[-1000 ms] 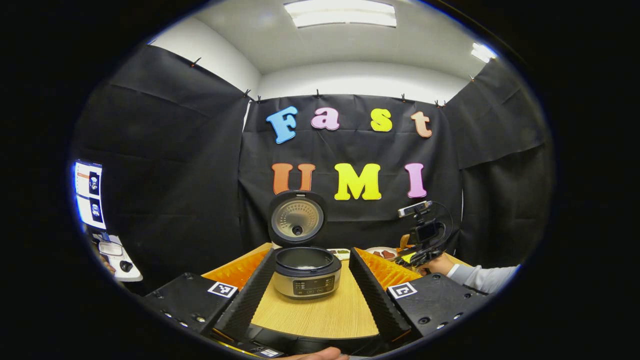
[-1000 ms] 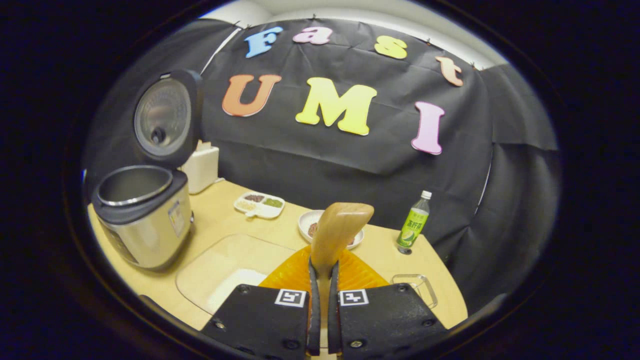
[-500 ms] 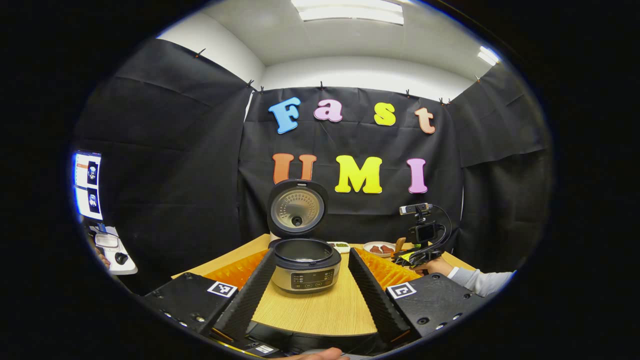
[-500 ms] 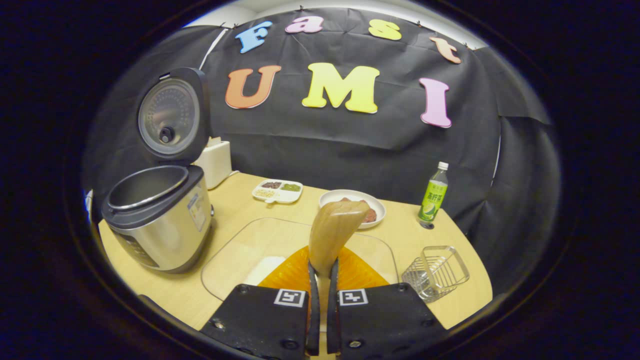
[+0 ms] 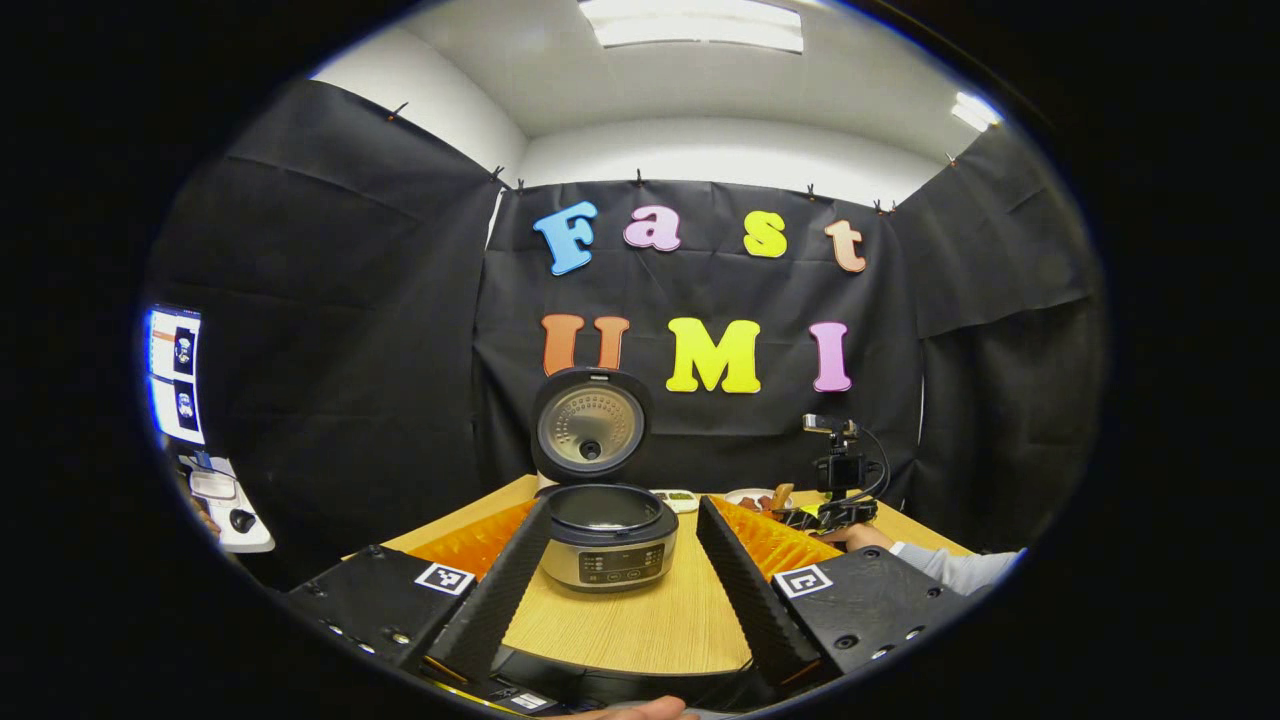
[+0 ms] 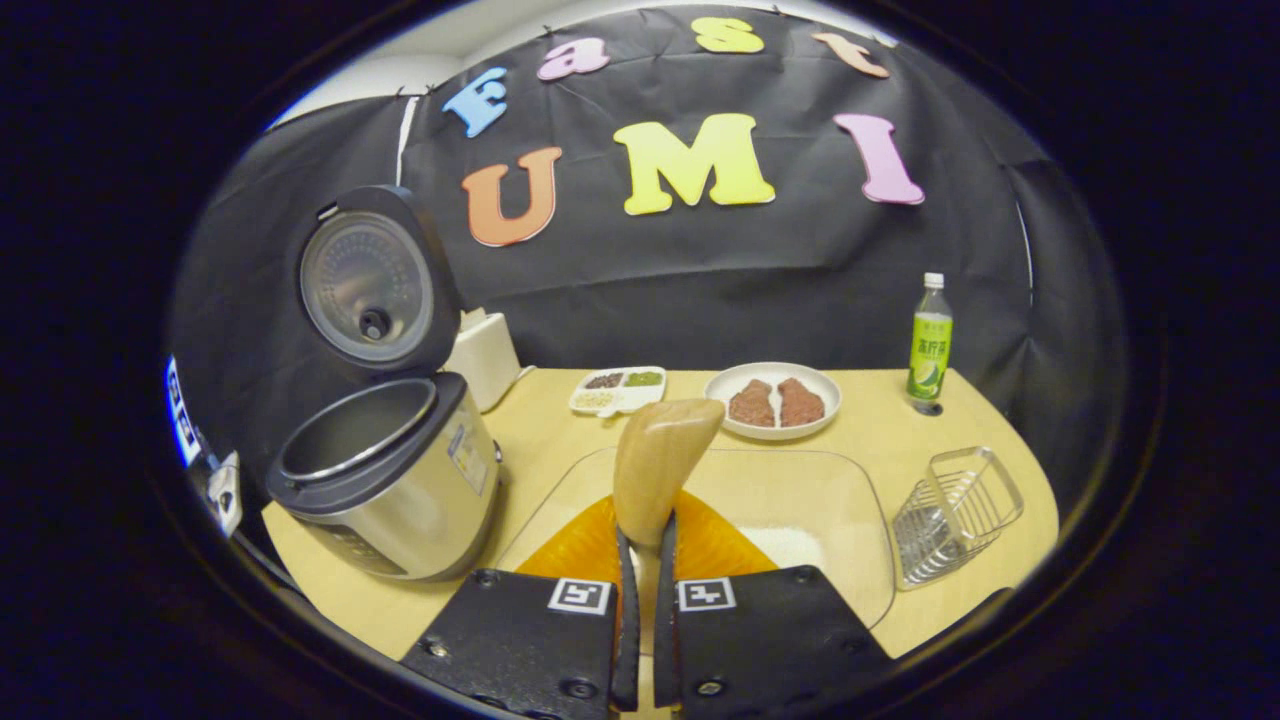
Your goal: Close the left gripper, press the button to open the rice cooker; take a wooden spoon from the chopstick holder with the right hand, scoop a spoonful of rice and pour it into the rice cooker, then put the wooden spoon back into the chopstick holder.
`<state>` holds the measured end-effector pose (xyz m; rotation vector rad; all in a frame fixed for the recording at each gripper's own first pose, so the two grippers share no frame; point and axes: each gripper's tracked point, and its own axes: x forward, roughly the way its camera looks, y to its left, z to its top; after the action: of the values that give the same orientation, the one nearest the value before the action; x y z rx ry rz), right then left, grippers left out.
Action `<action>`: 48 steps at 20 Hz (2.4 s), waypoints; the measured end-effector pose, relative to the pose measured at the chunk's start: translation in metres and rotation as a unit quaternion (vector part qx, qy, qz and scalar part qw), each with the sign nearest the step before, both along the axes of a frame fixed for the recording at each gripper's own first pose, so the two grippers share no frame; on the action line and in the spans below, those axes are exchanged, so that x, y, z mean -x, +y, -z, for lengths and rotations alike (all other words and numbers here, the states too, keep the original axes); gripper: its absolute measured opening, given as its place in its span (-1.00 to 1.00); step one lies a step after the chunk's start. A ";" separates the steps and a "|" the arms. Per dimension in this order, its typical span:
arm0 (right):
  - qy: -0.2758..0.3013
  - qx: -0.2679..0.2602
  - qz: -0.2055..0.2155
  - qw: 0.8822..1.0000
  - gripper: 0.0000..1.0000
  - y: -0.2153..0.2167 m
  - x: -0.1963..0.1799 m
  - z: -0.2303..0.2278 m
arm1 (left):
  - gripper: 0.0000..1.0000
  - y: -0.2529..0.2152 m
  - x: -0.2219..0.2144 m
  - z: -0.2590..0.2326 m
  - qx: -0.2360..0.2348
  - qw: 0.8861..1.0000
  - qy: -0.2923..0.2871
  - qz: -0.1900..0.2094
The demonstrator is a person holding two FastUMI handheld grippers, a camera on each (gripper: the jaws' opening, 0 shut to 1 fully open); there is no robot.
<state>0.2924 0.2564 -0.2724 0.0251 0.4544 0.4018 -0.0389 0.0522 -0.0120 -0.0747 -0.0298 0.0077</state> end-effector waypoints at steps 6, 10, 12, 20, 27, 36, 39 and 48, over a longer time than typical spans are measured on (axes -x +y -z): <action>0.087 -0.180 0.008 0.980 -0.77 -0.003 -0.016 0.004 | 0.87 0.004 -0.004 0.004 0.000 1.000 0.007 -0.002; 0.144 -0.284 0.023 0.948 -0.78 -0.015 -0.024 0.007 | 0.87 0.004 -0.005 0.004 0.000 1.000 0.009 -0.002; 0.148 -0.313 0.031 0.937 -0.78 -0.017 -0.024 0.002 | 0.87 0.006 -0.004 0.004 0.000 1.000 0.009 -0.001; 0.167 -0.408 0.095 0.893 -0.78 -0.045 -0.024 -0.010 | 0.87 0.004 -0.002 0.002 -0.009 1.000 0.010 -0.003; 0.146 -0.503 0.153 0.838 -0.78 -0.092 -0.022 -0.032 | 0.87 0.005 0.002 -0.002 -0.015 1.000 0.008 -0.003; 0.183 -0.657 0.153 0.715 -0.79 -0.108 -0.019 -0.049 | 0.87 0.002 0.007 -0.005 -0.015 1.000 0.014 0.021; 0.189 -0.651 0.151 0.719 -0.79 -0.098 -0.021 -0.053 | 0.87 0.003 0.007 -0.005 -0.017 1.000 0.014 0.022; 0.192 -0.618 0.104 0.755 -0.78 -0.030 -0.008 -0.108 | 0.87 0.023 0.017 -0.006 -0.016 1.000 0.010 0.007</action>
<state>0.3000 0.2266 -0.1643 1.4769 0.5120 0.4151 -0.0563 0.0755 -0.0063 -0.0432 -0.0096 -0.0052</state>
